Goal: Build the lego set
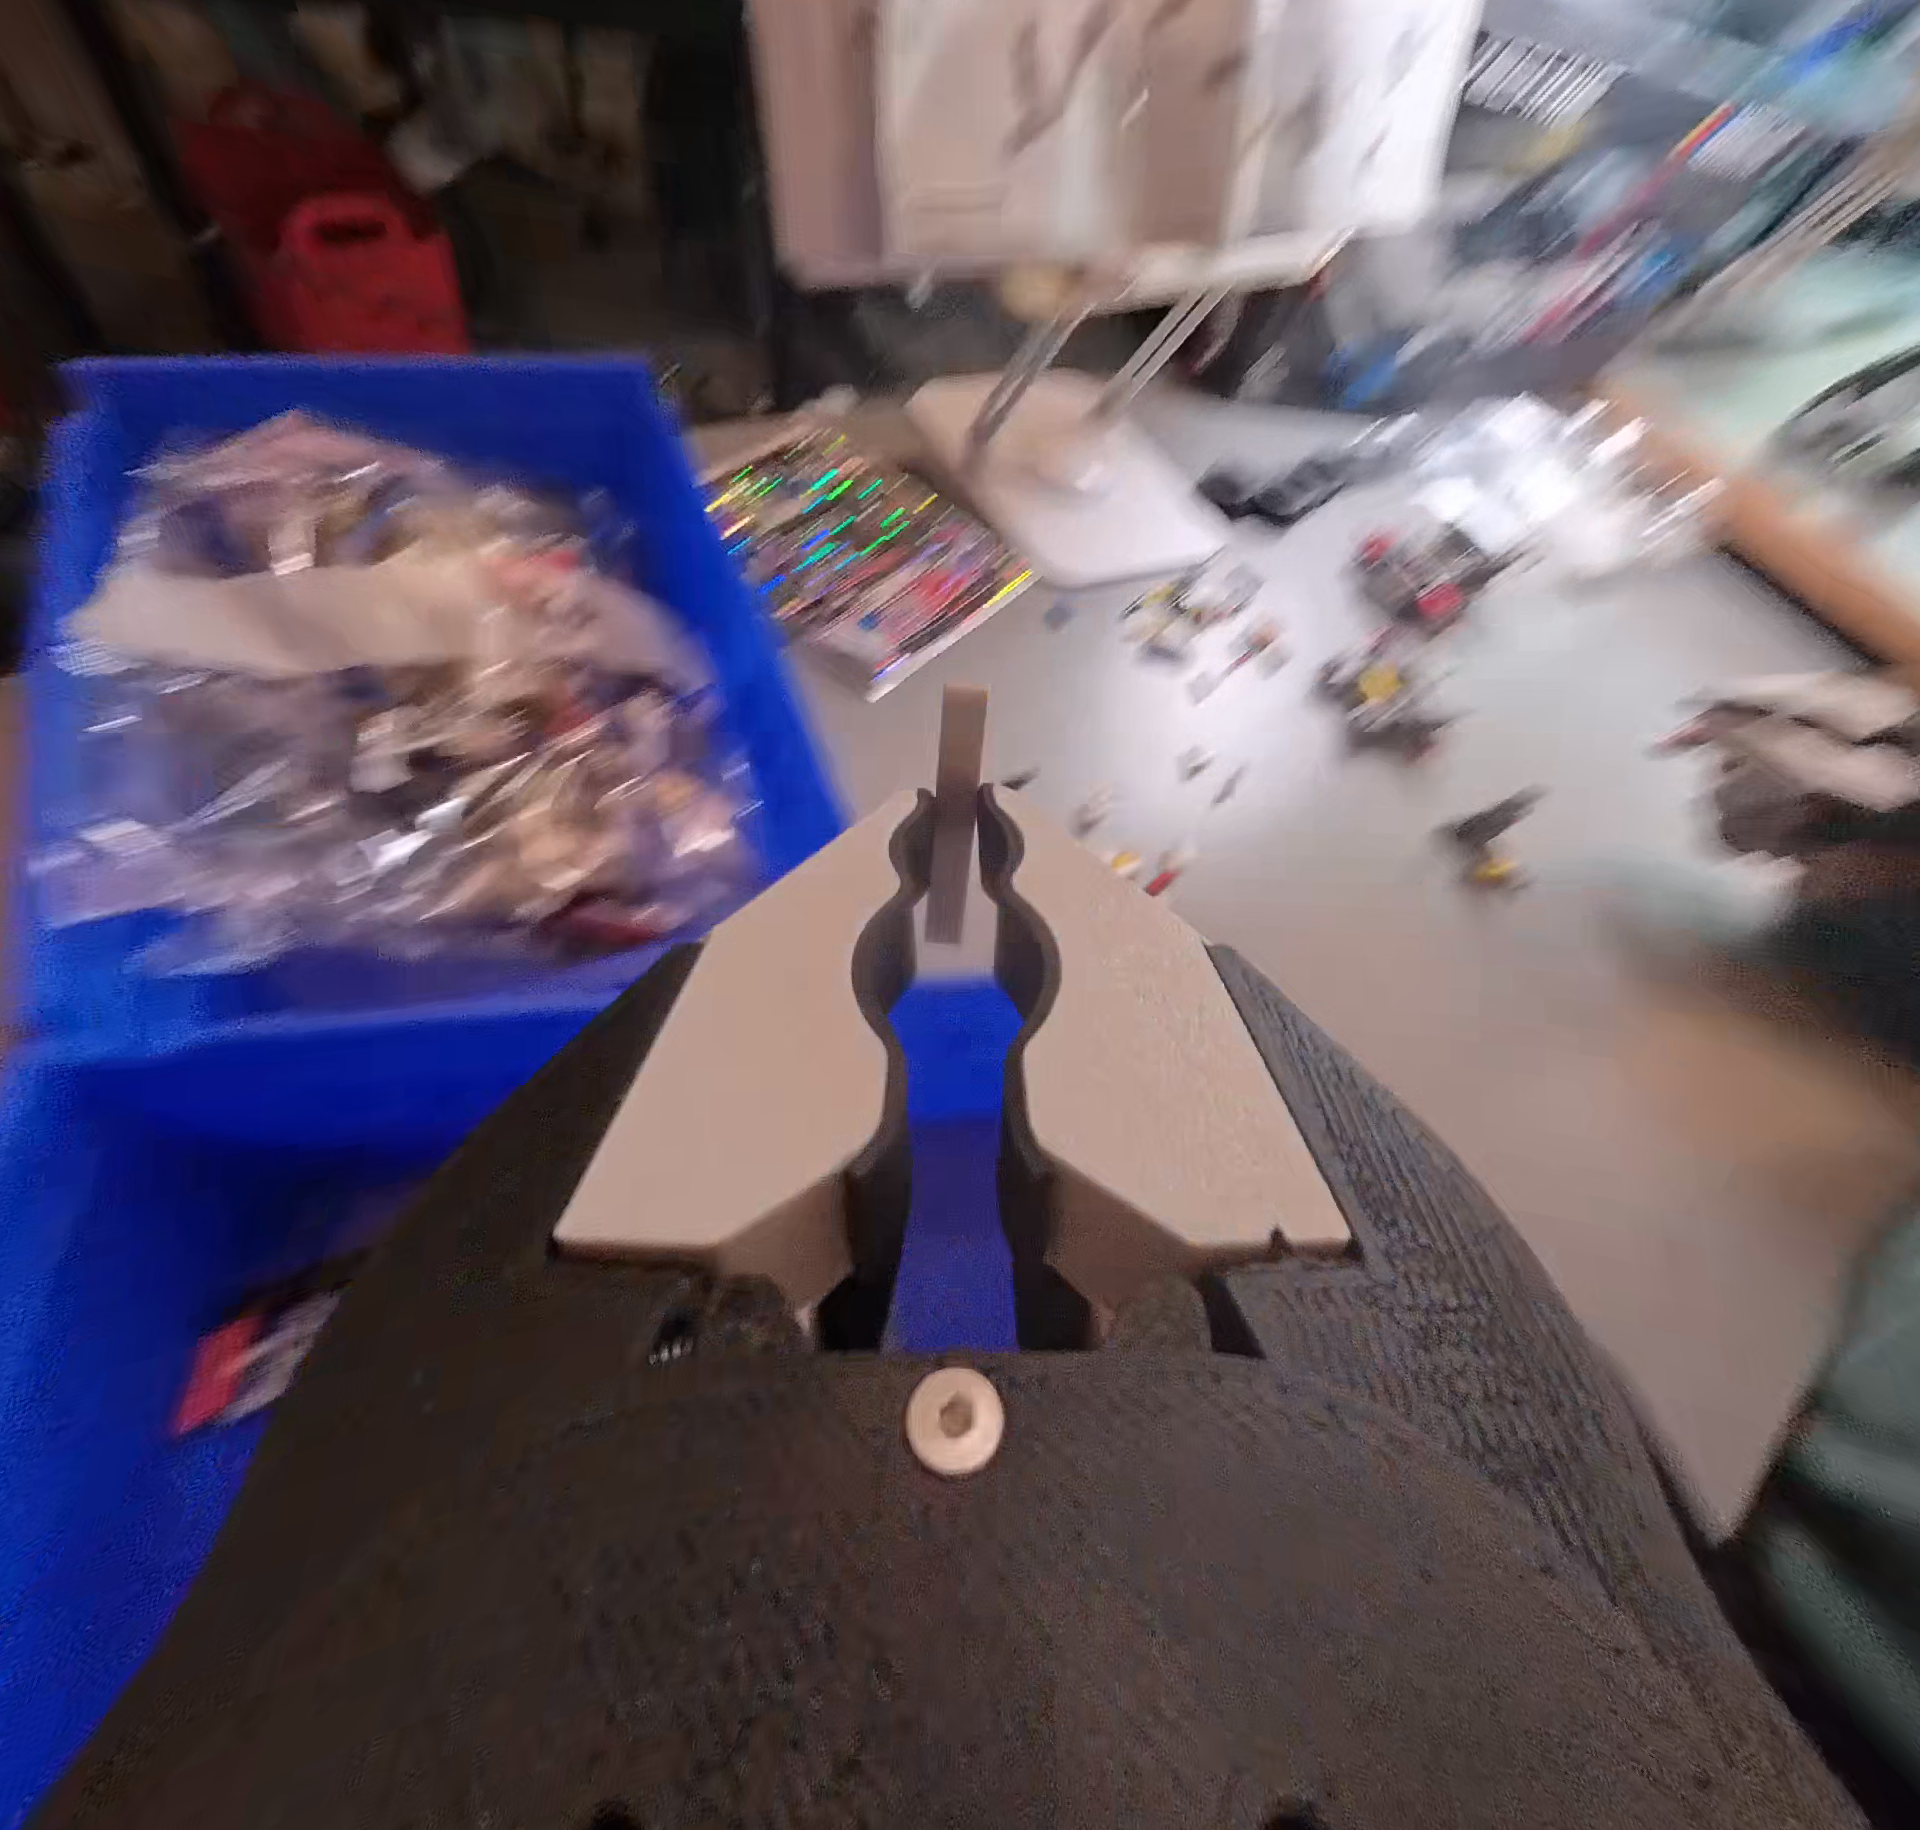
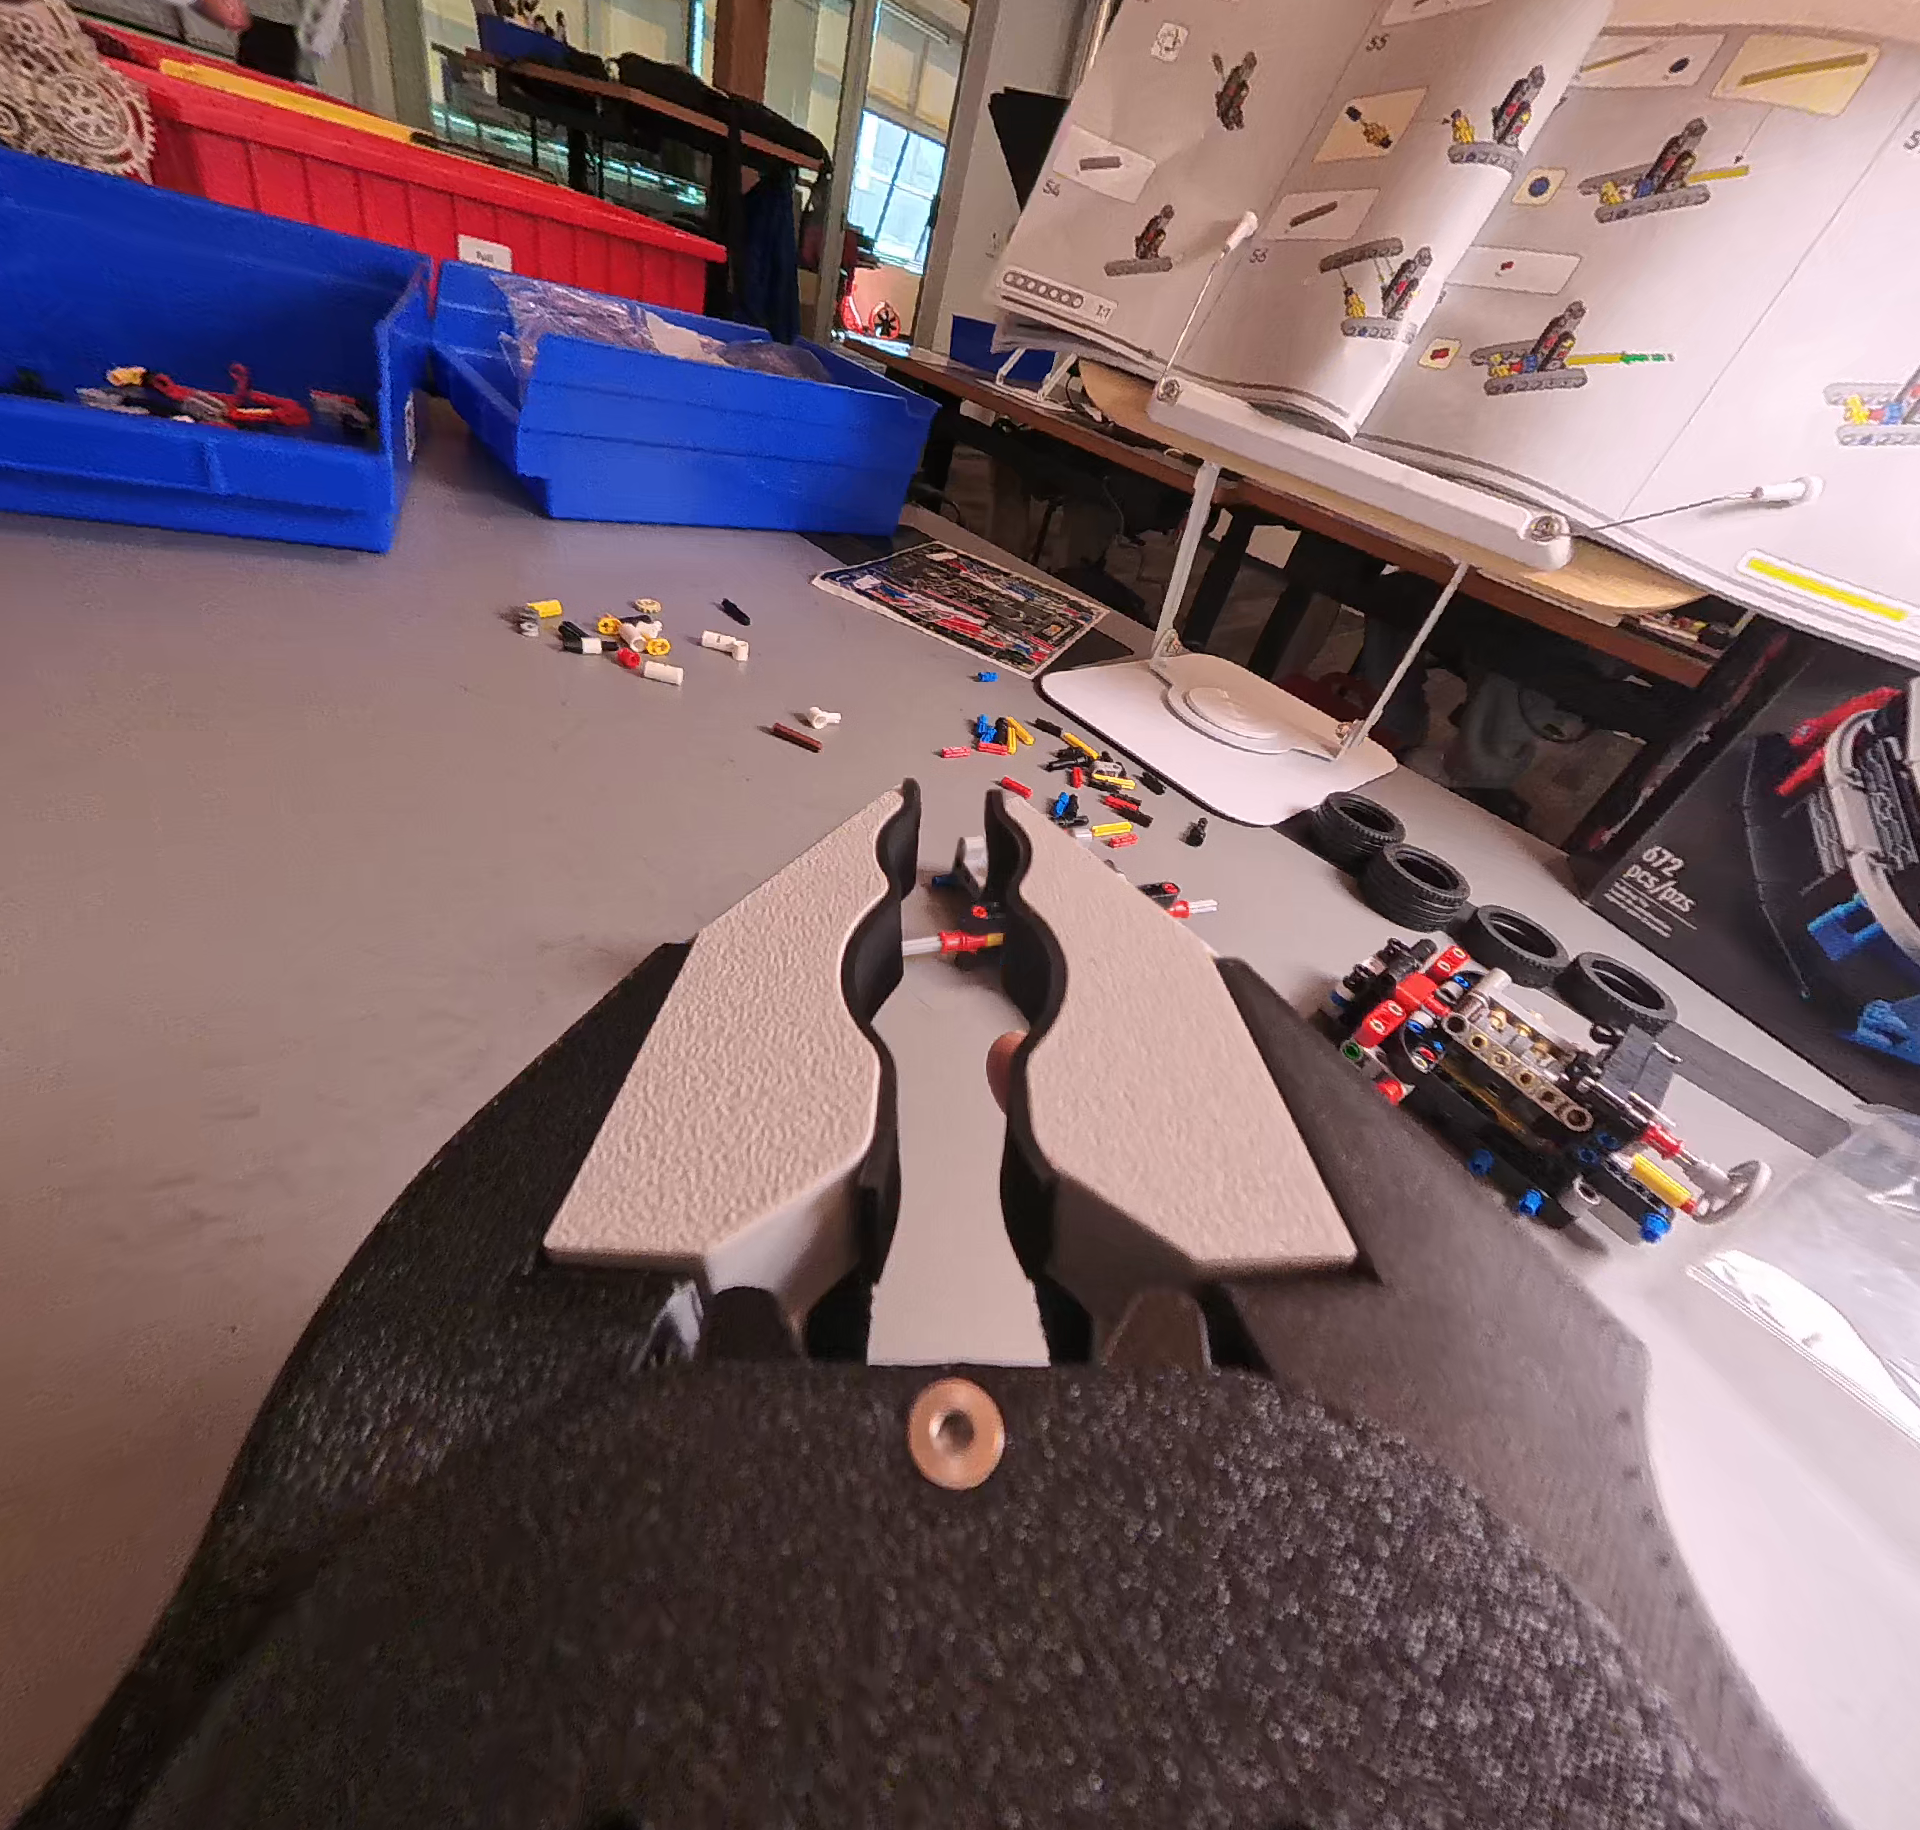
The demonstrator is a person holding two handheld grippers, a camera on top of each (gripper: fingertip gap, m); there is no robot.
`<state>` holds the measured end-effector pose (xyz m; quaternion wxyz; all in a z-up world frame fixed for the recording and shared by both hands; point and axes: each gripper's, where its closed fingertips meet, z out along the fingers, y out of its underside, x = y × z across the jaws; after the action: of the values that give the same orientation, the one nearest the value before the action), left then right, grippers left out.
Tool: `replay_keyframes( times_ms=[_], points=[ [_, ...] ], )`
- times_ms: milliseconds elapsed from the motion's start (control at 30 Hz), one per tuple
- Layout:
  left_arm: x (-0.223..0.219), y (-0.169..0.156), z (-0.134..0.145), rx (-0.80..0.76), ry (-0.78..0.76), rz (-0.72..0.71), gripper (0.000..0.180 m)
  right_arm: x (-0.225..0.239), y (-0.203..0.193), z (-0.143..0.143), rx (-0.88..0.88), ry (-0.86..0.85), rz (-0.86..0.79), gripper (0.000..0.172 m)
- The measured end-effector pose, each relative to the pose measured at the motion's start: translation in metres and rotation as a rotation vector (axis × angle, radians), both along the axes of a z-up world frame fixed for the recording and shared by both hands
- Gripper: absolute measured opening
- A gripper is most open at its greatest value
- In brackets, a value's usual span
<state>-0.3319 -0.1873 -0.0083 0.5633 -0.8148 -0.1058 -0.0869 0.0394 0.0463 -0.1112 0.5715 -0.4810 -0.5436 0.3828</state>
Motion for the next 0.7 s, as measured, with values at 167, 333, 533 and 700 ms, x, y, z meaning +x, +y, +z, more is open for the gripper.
replay_keyframes(
  times_ms=[167, 333, 533, 700],
  points=[
    [0.117, 0.059, 0.013, 0.329, -0.326, -0.179, 0.006, -0.002, -0.015, 0.005, 0.048, 0.011, 0.045, 0.012],
    [0.224, 0.124, -0.022, 0.46, -0.662, -0.328, 0.006, -0.006, -0.036, 0.008, 0.104, 0.012, 0.085, 0.022],
    [0.321, 0.186, -0.076, 0.389, -0.869, -0.404, 0.005, -0.014, -0.046, 0.001, 0.161, -0.018, 0.068, 0.035],
    [0.346, 0.195, -0.102, 0.33, -0.893, -0.395, 0.006, -0.019, -0.045, -0.011, 0.233, -0.071, 0.04, 0.007]
  ],
)
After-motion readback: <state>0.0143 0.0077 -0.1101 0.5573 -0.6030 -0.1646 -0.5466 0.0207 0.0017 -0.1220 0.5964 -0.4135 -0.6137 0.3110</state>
